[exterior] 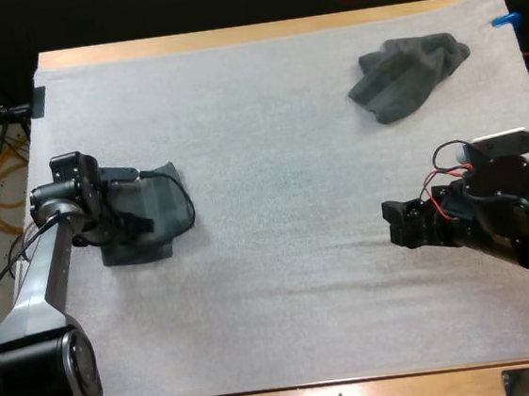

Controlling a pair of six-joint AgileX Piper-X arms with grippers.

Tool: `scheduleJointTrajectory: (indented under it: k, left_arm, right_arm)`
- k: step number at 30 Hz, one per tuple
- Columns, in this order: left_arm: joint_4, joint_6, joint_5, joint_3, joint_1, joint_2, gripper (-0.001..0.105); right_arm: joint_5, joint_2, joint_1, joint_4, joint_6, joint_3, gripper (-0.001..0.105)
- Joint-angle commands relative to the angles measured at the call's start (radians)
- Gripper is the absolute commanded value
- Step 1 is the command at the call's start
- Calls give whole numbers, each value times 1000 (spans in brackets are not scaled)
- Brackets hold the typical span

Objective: Pick towel from pile fold and stack

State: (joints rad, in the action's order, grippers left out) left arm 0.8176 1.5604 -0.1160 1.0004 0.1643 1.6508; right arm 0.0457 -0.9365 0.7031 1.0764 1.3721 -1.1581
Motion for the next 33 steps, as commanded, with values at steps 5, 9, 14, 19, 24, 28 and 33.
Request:
scheduleJointTrajectory:
  k: [5, 9, 14, 19, 24, 28, 33]
  left_arm:
    - [23, -12, 14, -2, -2, -26, 52]
    - [-11, 24, 199, -2, -4, -145, 52]
    - [-3, 35, 304, -2, -4, -362, 52]
    - [106, 35, 418, -2, -7, -533, 63]
    - [204, 86, 456, -2, -7, -686, 67]
    - [190, 123, 495, -2, -8, -782, 67]
    - [196, 80, 497, -2, -52, -892, 67]
  right_arm:
    - [-6, 2, 0, -1, 0, -3, 69]
    - [-6, 2, 0, -1, 0, -3, 69]
    - [-6, 2, 0, -2, 0, -3, 69]
    - [-6, 2, 0, -2, 14, -3, 69]
    - [27, -18, -14, -2, 103, -3, 69]
    - [24, -62, -99, -2, 150, -3, 69]
    - [22, -93, -286, -2, 270, -3, 69]
